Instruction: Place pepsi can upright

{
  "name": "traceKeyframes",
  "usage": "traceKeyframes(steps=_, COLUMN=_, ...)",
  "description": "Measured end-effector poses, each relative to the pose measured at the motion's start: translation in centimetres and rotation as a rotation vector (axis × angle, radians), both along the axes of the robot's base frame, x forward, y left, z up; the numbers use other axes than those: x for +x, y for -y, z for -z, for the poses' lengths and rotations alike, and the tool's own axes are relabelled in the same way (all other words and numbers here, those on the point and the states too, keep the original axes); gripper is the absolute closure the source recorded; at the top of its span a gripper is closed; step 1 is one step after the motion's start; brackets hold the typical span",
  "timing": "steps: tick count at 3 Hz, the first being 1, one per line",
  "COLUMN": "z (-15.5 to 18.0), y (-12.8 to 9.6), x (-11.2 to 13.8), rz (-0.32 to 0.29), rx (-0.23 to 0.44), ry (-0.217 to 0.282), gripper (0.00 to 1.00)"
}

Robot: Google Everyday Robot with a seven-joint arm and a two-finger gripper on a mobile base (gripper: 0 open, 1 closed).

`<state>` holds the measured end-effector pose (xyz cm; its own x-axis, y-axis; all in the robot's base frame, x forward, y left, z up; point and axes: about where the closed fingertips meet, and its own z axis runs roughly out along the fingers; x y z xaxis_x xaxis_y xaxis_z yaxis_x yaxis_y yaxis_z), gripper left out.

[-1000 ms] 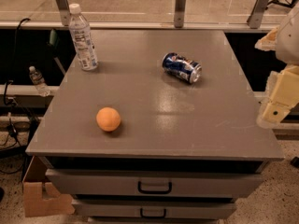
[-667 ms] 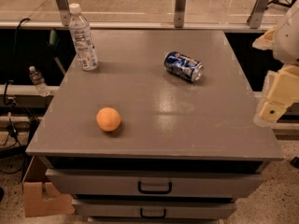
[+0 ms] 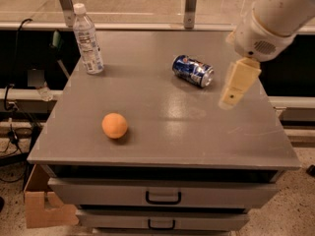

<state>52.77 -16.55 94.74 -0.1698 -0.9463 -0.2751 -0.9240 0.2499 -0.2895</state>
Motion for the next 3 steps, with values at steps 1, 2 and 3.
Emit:
traceKeyframes(steps=1, z=1.6, y=-2.4, x=4.9, rz=0.028, rx=0.023, ry=0.009, gripper=0.0)
traceKeyframes(steps=2, z=4.4, y=-4.5, x=9.3, rz=0.078, rx=0.014, ry=0.003, gripper=0.0)
traceKeyframes(steps=3, z=6.8, y=-6.1, x=13.2, rz=0.153, rx=-0.003, ry=-0.019, gripper=0.0)
